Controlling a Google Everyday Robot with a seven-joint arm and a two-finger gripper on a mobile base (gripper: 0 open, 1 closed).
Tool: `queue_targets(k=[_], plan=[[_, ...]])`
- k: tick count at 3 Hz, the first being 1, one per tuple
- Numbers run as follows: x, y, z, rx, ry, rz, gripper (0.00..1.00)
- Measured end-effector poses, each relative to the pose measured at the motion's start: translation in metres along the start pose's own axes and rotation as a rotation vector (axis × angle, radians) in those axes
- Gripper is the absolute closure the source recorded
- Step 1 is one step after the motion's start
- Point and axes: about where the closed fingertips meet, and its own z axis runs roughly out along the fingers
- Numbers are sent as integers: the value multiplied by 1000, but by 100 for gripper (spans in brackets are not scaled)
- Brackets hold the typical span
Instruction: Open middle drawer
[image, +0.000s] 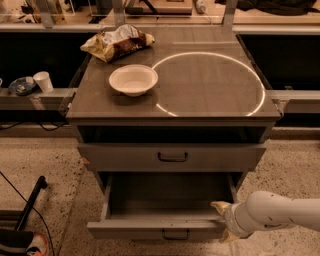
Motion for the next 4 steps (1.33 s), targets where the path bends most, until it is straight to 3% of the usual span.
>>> queue_targets(k=[1,3,4], plan=[[-1,0,-1,0,6,-3,0],[-16,-12,-29,-1,53,-54,0],[-24,-11,-35,-52,-3,-52,15]])
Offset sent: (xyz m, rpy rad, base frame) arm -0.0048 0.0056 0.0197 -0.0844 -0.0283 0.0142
